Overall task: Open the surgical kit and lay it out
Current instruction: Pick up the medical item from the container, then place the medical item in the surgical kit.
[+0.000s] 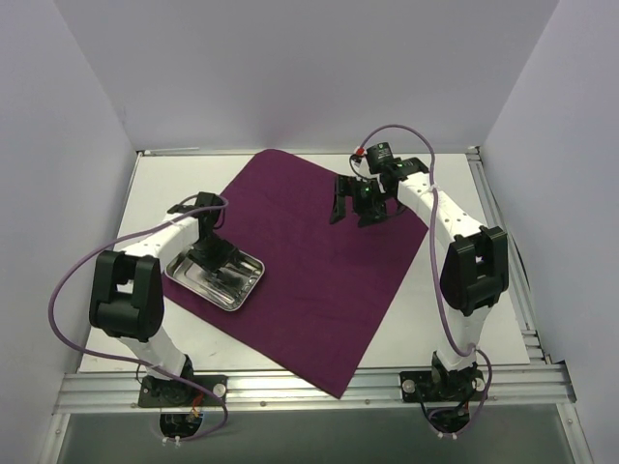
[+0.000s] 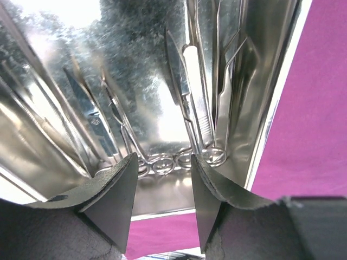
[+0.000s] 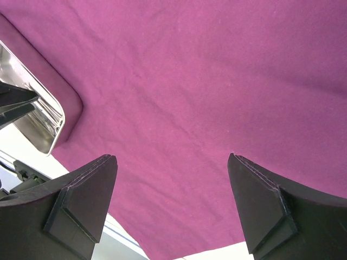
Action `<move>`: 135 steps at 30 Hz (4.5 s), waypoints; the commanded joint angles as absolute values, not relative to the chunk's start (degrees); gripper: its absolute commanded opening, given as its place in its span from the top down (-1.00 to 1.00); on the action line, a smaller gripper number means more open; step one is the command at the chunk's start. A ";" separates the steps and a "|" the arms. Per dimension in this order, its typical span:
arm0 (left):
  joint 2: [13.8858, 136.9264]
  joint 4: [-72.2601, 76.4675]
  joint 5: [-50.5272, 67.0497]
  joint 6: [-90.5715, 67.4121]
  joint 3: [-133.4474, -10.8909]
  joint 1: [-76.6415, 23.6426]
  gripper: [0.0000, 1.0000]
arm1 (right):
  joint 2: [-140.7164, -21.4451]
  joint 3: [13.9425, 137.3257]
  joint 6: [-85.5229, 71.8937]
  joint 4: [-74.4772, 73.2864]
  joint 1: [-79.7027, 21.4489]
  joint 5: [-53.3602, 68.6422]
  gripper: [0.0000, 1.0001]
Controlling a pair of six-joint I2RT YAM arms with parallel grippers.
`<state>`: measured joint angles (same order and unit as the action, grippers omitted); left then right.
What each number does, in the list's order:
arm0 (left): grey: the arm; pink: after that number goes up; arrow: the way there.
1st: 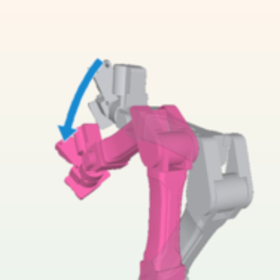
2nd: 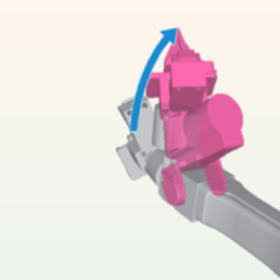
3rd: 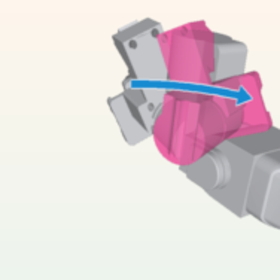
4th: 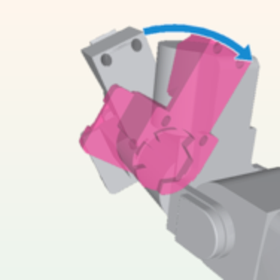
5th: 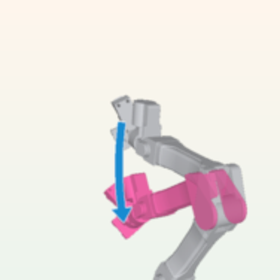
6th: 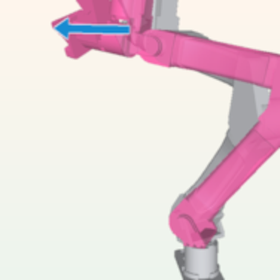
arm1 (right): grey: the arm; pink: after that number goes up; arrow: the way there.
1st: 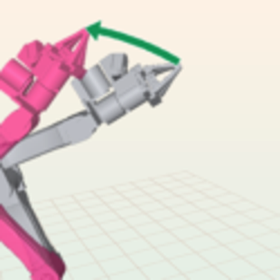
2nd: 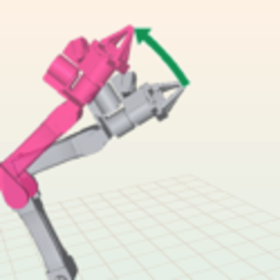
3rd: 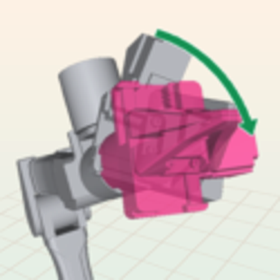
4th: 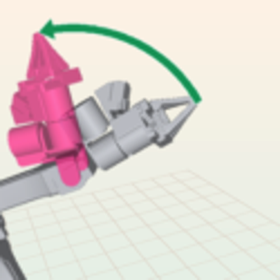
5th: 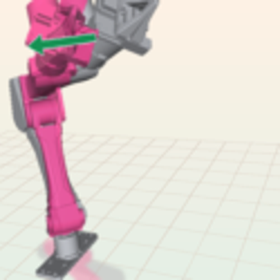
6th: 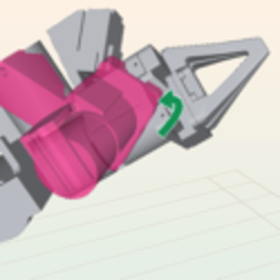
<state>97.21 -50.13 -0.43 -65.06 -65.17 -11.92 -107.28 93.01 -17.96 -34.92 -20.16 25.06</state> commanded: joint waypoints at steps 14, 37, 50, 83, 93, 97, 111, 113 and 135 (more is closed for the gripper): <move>91.67 -52.74 -1.50 -66.80 -60.21 -11.43 -0.14 | -103.71 91.67 -18.02 -35.33 -19.78 26.19 -0.72; 101.24 -46.94 -1.23 -65.48 -58.18 -11.60 -0.02 | -103.01 91.06 -18.28 -34.81 -19.86 26.46 -0.72; 98.62 -47.54 -0.79 -62.14 -59.32 -10.72 0.76 | -103.18 91.41 -18.54 -34.54 -20.13 26.54 -0.72; 84.37 -50.36 15.37 -35.15 -76.81 -13.01 0.95 | -107.23 95.45 -15.12 -21.98 -34.00 55.53 -0.35; 85.25 -50.45 20.91 -37.88 -78.48 -15.38 0.95 | -108.37 92.90 -18.46 -17.05 -37.97 56.69 -0.08; 85.08 -50.27 21.53 -38.58 -78.75 -16.17 0.95 | -109.07 92.46 -17.84 -17.58 -39.11 54.24 0.04; 84.73 -49.31 22.32 -40.52 -79.01 -18.19 0.95 | -112.15 92.90 -18.81 -17.14 -40.60 52.29 0.28; 84.73 -49.22 22.41 -40.69 -79.01 -18.37 0.95 | -112.50 92.90 -18.81 -17.14 -40.69 52.38 0.30; 83.41 -49.48 16.44 -38.59 -83.67 -17.84 -0.29 | -106.71 75.96 -32.16 -3.44 -30.69 51.42 1.00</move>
<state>86.17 -50.72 19.16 -40.10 -80.84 -18.35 -112.97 79.26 -27.31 -7.92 -34.94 52.31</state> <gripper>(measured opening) 0.641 0.059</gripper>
